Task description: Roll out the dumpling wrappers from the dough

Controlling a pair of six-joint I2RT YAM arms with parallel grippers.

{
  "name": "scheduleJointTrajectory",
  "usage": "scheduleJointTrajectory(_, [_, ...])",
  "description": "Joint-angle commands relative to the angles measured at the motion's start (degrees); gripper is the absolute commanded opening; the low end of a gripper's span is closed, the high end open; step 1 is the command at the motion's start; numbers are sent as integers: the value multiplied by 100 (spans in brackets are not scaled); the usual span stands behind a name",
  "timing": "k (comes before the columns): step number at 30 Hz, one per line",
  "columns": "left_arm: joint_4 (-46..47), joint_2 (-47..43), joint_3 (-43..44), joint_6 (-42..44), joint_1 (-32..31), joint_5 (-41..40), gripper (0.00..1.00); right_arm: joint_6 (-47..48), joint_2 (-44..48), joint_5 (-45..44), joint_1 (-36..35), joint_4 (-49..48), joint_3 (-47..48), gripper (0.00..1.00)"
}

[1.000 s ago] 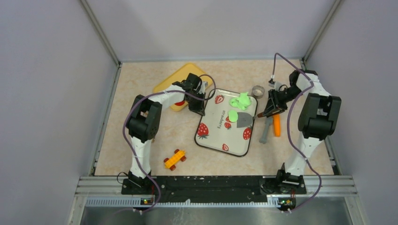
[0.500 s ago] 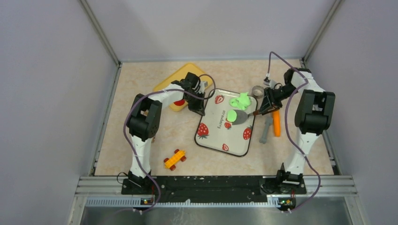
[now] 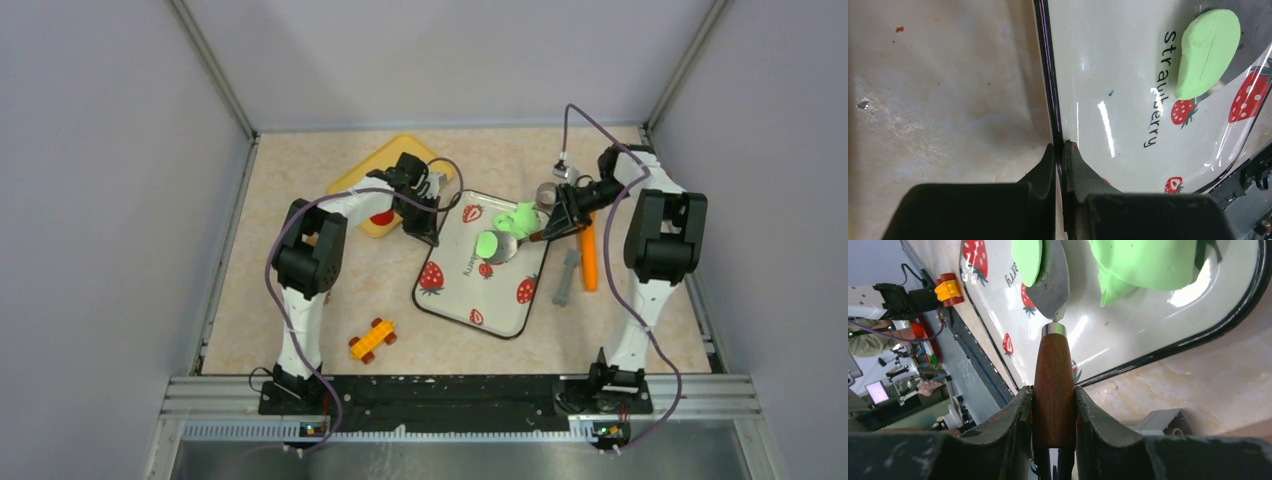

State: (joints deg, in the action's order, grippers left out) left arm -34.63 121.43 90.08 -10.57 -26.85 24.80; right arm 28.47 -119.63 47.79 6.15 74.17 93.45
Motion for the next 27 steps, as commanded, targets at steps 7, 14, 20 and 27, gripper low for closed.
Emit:
scheduleJointTrajectory(7, [-312, -460, 771, 714, 138, 262, 37, 557, 787, 1053, 54, 452, -99, 0])
scheduleJointTrajectory(14, [-599, -655, 1387, 1166, 907, -168, 48, 149, 1202, 1022, 19, 266, -49, 0])
scheduleJointTrajectory(20, [-1024, 294, 2710, 1904, 1810, -1169, 52, -279, 1285, 983, 0, 296, 564, 0])
scheduleJointTrajectory(27, [-883, 1290, 3935, 2830, 2439, -1689, 58, -612, 1475, 961, -16, 133, 620, 0])
